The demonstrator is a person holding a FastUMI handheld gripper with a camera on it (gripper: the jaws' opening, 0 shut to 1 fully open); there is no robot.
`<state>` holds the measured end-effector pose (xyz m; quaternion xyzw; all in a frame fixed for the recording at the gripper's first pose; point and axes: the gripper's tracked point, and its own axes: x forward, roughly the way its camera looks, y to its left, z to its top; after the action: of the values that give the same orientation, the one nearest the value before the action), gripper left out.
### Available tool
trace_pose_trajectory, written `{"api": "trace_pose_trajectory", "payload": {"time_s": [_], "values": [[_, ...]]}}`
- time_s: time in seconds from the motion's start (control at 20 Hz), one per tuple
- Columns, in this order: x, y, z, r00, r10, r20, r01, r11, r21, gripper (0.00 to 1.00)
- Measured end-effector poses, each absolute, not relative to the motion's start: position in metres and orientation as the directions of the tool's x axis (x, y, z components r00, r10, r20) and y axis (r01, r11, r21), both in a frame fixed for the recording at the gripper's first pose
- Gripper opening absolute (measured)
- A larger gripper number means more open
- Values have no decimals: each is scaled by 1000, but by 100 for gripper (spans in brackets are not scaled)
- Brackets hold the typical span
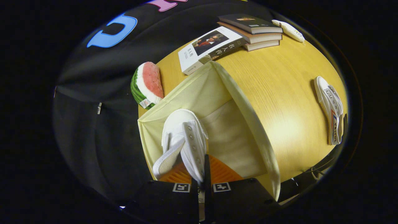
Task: Open the storage box then place both shoes into the box .Put the left shoe in first, then the right shoe, with the right side of both shoes facing outward in a uniform manner.
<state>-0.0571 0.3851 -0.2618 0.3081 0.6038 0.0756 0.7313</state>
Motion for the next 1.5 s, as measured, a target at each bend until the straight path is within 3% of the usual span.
{"api": "trace_pose_trajectory", "payload": {"time_s": [0.1,0.15,0.2,0.35,0.6,1.05,1.3,1.5], "values": [[-63,396,-257,239,538,-809,244,773,586,30],[-63,402,-252,234,574,-785,246,746,619,51],[-62,408,-247,236,601,-763,245,723,646,59],[-56,402,-231,259,619,-741,209,713,669,97],[-53,368,-207,287,620,-730,133,729,672,98],[-59,236,-176,420,540,-729,-173,836,520,98],[-67,133,-200,544,396,-739,-179,916,359,98],[-90,59,-236,556,288,-779,-134,957,258,98]]}}
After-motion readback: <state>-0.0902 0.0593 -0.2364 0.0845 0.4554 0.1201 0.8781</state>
